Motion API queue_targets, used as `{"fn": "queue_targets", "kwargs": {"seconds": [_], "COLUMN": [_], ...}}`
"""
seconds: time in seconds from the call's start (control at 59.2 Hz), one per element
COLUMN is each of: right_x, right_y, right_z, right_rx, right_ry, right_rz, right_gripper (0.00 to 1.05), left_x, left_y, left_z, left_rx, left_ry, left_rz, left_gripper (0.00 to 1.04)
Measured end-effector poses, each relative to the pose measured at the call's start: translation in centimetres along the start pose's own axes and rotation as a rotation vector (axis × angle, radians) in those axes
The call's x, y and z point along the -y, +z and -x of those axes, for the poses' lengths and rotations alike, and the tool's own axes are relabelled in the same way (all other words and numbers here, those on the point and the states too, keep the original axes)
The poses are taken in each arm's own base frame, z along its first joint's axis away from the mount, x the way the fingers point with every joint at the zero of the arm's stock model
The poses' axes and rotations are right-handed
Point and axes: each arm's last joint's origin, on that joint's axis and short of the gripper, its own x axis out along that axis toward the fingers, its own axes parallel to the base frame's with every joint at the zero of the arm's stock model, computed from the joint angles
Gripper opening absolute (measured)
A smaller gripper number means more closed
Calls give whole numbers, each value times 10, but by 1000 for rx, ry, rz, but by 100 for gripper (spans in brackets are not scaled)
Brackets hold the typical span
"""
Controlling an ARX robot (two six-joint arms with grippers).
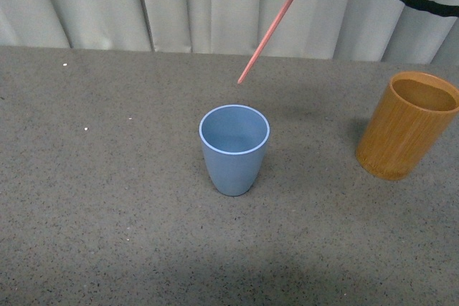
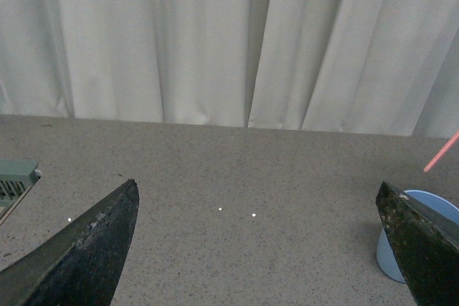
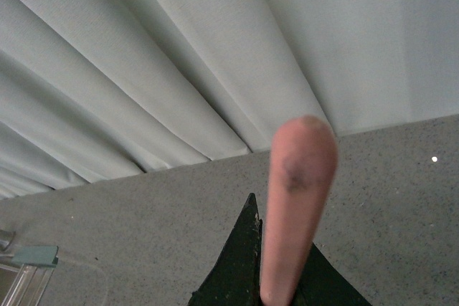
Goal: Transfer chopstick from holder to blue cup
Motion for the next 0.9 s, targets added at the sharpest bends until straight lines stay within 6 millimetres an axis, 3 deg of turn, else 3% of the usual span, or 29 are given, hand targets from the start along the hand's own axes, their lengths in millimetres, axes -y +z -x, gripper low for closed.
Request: {"fn": "queue_targets", "kwargs": {"seconds": [0.896], "right_x": [8], "right_y": [-35], "right_z": [-1], "right_rx": [-45], "right_ry": [-5], "right_rz": [-41], "right_gripper": [1], "left_x": [0], "left_y": [0], "left_z": [0], "left_rx": [0], "left_ry": [0], "left_rz": [0], "left_gripper": [98]}}
